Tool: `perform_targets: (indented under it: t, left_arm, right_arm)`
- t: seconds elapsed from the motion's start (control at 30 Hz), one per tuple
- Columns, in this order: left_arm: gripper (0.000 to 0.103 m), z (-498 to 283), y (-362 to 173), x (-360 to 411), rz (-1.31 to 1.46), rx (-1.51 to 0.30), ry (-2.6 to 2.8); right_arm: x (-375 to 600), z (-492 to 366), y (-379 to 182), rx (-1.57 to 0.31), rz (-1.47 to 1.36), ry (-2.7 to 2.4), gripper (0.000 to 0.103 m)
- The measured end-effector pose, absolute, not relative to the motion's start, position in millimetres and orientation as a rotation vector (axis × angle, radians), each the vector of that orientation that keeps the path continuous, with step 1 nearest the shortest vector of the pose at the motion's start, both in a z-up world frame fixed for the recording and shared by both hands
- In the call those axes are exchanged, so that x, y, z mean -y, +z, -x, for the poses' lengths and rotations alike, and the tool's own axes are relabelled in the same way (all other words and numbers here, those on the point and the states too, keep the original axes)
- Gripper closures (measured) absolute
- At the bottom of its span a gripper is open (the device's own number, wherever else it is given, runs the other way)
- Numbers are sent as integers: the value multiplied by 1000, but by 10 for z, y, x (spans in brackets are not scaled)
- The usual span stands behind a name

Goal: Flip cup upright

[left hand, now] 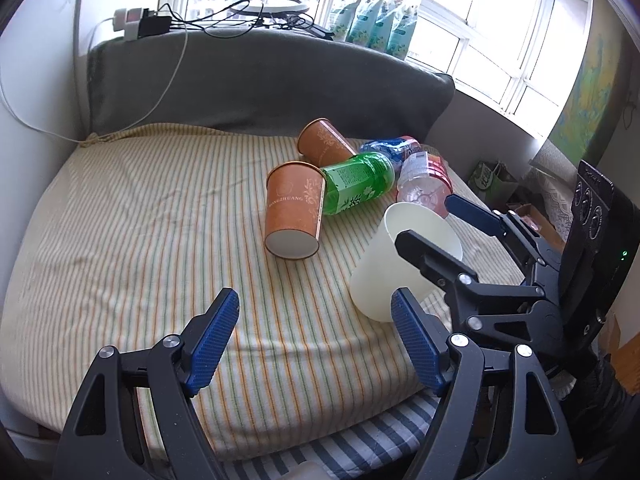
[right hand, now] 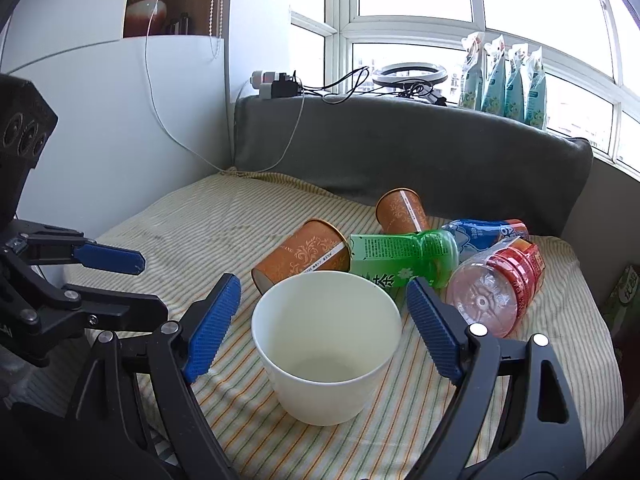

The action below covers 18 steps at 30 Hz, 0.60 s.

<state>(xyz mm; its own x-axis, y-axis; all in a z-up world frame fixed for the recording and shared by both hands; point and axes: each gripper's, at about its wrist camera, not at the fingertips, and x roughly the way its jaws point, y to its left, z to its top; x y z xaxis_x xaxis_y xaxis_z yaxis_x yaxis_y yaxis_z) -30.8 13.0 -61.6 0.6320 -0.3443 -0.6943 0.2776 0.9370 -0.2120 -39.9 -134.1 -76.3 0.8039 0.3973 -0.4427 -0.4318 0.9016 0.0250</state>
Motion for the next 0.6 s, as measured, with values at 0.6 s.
perform_targets:
  t: [0.6]
  left_arm:
    - [24, 506, -352, 10, -18, -544, -230]
  right_arm:
    - [1741, 868, -357, -354, 4, 311, 5]
